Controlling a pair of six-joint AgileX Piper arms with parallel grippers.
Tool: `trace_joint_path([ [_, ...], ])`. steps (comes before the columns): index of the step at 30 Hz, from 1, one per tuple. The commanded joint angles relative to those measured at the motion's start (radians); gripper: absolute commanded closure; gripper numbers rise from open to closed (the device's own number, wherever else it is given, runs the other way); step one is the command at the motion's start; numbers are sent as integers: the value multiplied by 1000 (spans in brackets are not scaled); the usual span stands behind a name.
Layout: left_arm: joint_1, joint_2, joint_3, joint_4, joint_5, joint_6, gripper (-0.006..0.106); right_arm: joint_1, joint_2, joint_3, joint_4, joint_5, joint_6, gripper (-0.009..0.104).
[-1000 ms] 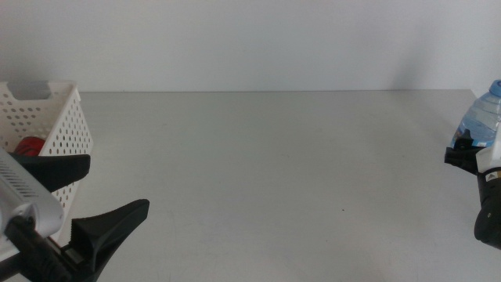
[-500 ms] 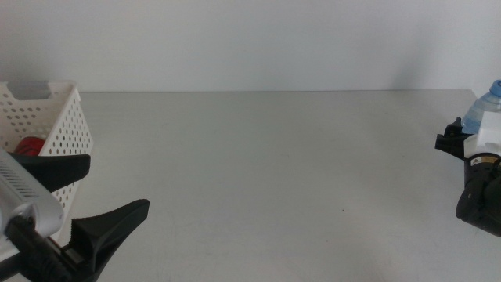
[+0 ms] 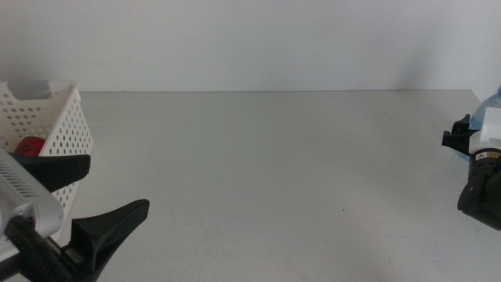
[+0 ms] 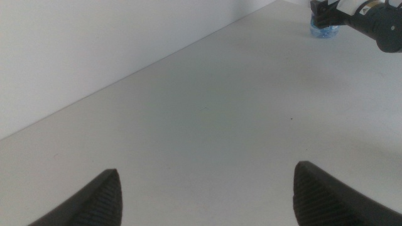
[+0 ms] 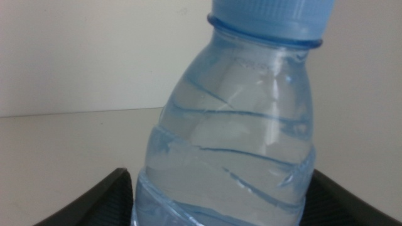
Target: Use arms to grab the bottles and put them into the dustbin to the left of the table.
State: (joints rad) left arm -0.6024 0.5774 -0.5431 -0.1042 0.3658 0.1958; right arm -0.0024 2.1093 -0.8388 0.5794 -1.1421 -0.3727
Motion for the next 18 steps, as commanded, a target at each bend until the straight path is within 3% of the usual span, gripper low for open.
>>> trace_joint_path([
  [1, -5, -1, -30, -13, -79, -15, 7, -18, -49, -22, -2, -103, -17, 31],
  [6, -5, -1, -30, -13, -79, -15, 7, -19, -36, -22, -13, -99, -17, 44],
  [13, -5, -1, -30, -13, -79, -15, 7, -14, -33, -22, -112, -12, -4, 96],
  [18, -5, -1, -30, -13, -79, -15, 7, 30, -88, -24, -238, 86, 72, 96],
])
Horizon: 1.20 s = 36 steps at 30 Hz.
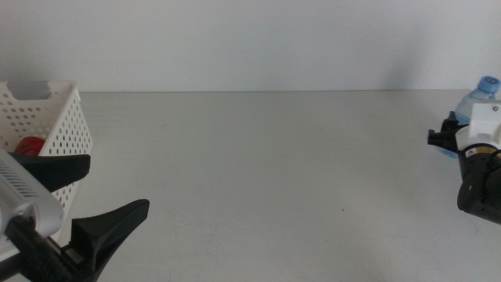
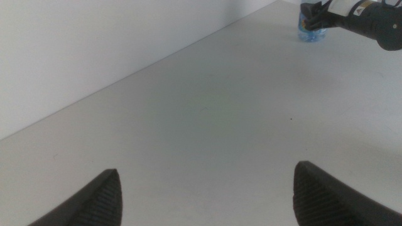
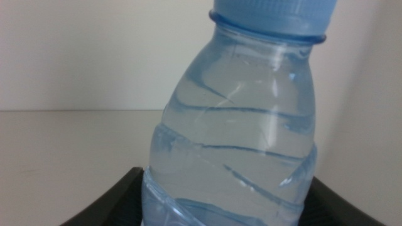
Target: Use arms to grab the bottles and put them into the dustbin to the left of the table.
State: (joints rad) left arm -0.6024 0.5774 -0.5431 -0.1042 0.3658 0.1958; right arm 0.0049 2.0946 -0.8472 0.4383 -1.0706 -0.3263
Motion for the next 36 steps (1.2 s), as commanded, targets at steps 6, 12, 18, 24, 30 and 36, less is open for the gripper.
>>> trace_joint_path([
  [6, -5, -1, -30, -13, -79, -15, 7, 107, -172, -36, -285, 154, 149, 96],
  [12, -5, -1, -30, -13, -79, -15, 7, 228, -228, -54, -511, 222, 326, 96],
  [18, -5, -1, -30, -13, -79, -15, 7, 368, -216, -105, -590, 219, 435, 96],
  [24, -5, -1, -30, -13, -79, -15, 7, 494, -187, -174, -599, 219, 435, 96],
  [30, -5, -1, -30, -13, -79, -15, 7, 588, -145, -249, -680, 220, 434, 96],
  [36, -5, -1, -30, -13, -79, -15, 7, 638, -113, -272, -703, 219, 434, 96],
])
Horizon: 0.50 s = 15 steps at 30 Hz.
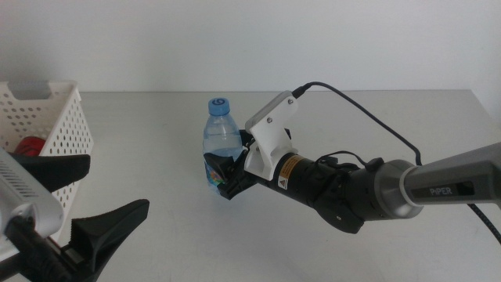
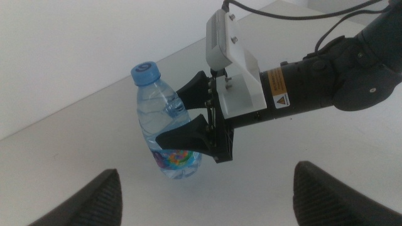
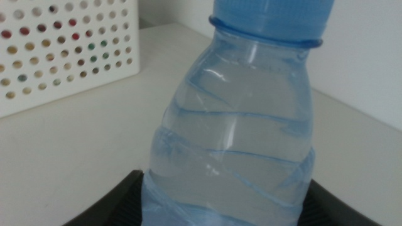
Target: Use arms to grab the bottles and put them into the dustbin to the left of the table.
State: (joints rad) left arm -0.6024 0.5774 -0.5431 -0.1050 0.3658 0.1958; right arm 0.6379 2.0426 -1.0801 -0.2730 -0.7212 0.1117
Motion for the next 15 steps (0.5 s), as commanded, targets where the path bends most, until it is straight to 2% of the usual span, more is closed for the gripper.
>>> trace_joint_path([
  [1, -5, -1, -30, -12, -79, -15, 7, 9, -54, -39, 8, -129, -4, 96],
  [9, -5, -1, -30, -12, -79, -15, 7, 10, -42, -39, 15, -125, -3, 96],
  [15, -5, -1, -30, -12, -79, -15, 7, 10, -42, -39, 15, 0, -3, 95],
])
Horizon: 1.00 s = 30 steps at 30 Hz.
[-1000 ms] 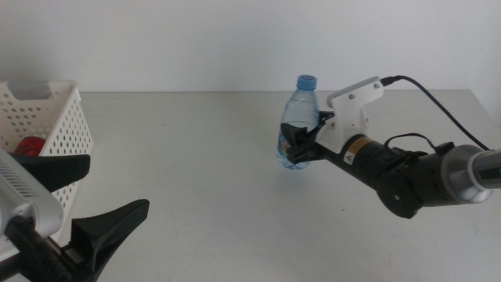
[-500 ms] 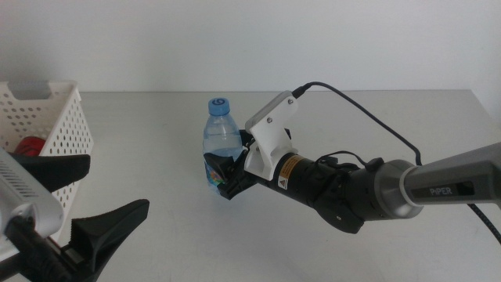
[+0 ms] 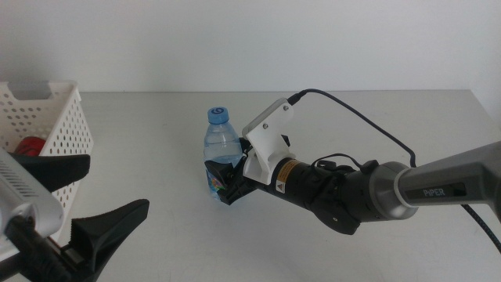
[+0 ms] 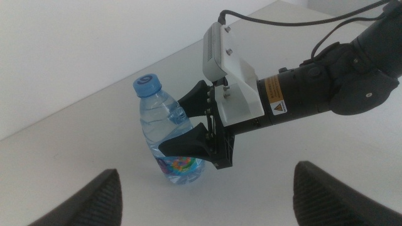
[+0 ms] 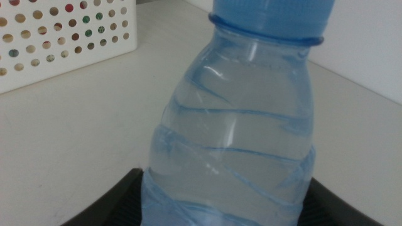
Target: Use arms to grab the bottles and put them into the dustbin to the left of the table.
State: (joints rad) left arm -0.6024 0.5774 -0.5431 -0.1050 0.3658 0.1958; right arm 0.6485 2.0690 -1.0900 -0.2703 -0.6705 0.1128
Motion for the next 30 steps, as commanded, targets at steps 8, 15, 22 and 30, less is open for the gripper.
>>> trace_joint_path([
  [8, -5, -1, -30, -12, -79, -15, 7, -1, -70, -29, 7, -51, 54, 71],
  [15, -5, -1, -30, -12, -79, -15, 7, -1, -71, -28, -44, -48, 78, 35],
  [22, -5, -1, -30, -12, -79, -15, 7, -1, -97, -28, -66, 12, 128, 24],
  [30, -5, -1, -30, -12, -79, -15, 7, -1, -210, -5, -66, 205, 142, 24],
])
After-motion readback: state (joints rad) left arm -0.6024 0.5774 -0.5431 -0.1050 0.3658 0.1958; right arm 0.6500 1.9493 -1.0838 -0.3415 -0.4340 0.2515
